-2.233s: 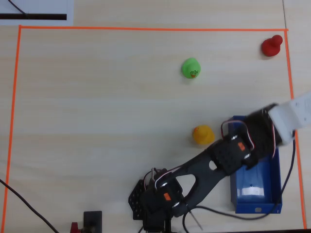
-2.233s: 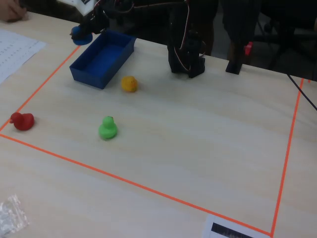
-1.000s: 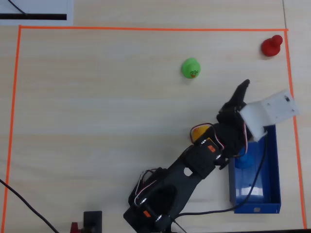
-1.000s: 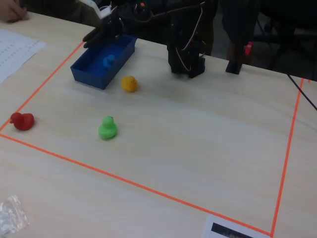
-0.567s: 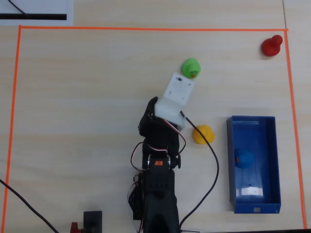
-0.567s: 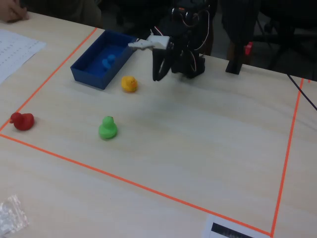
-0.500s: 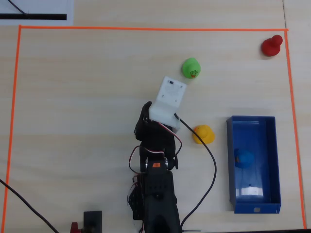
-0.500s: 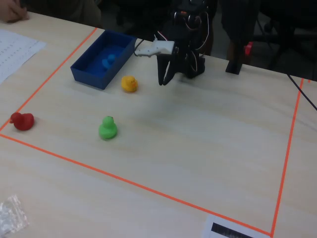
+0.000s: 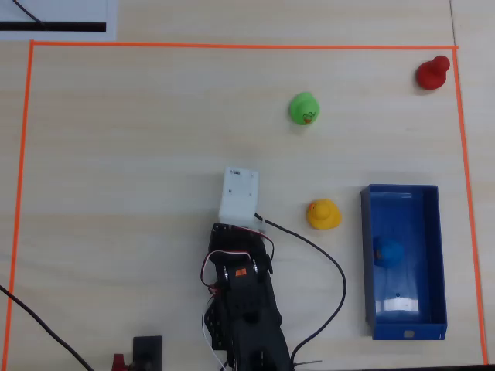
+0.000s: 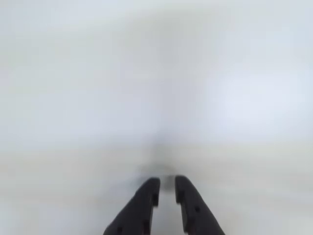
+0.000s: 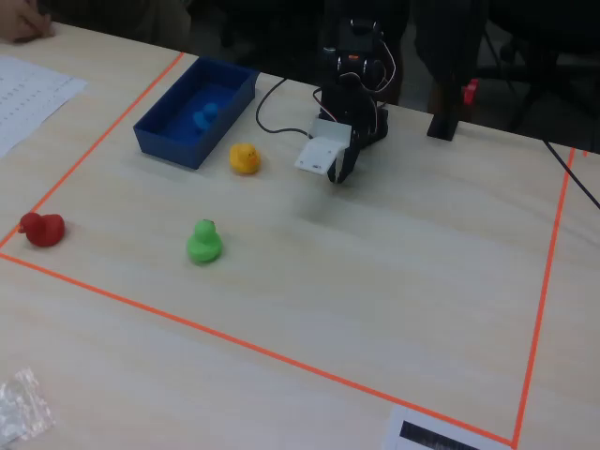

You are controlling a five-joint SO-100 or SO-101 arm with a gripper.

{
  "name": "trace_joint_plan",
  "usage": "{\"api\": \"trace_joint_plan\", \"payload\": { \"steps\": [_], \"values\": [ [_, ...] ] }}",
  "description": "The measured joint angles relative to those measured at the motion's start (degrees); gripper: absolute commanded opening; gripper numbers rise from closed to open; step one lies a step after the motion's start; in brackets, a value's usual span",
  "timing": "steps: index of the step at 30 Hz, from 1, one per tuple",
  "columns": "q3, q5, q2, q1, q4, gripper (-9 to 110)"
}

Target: Grasp blue duck and put it into box.

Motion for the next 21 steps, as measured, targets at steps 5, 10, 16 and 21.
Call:
{"api": "trace_joint_plan", "payload": {
  "steps": [5,10,16,21],
  "values": [
    [-0.09,-0.26,0.97,-0.09,1.05,8],
    [-0.09,-0.35,0.97,0.0,1.05,8],
    [-0.09,-0.35,0.97,0.0,1.05,8],
    [-0.09,-0.35,0.97,0.0,1.05,8]
  ]
}}
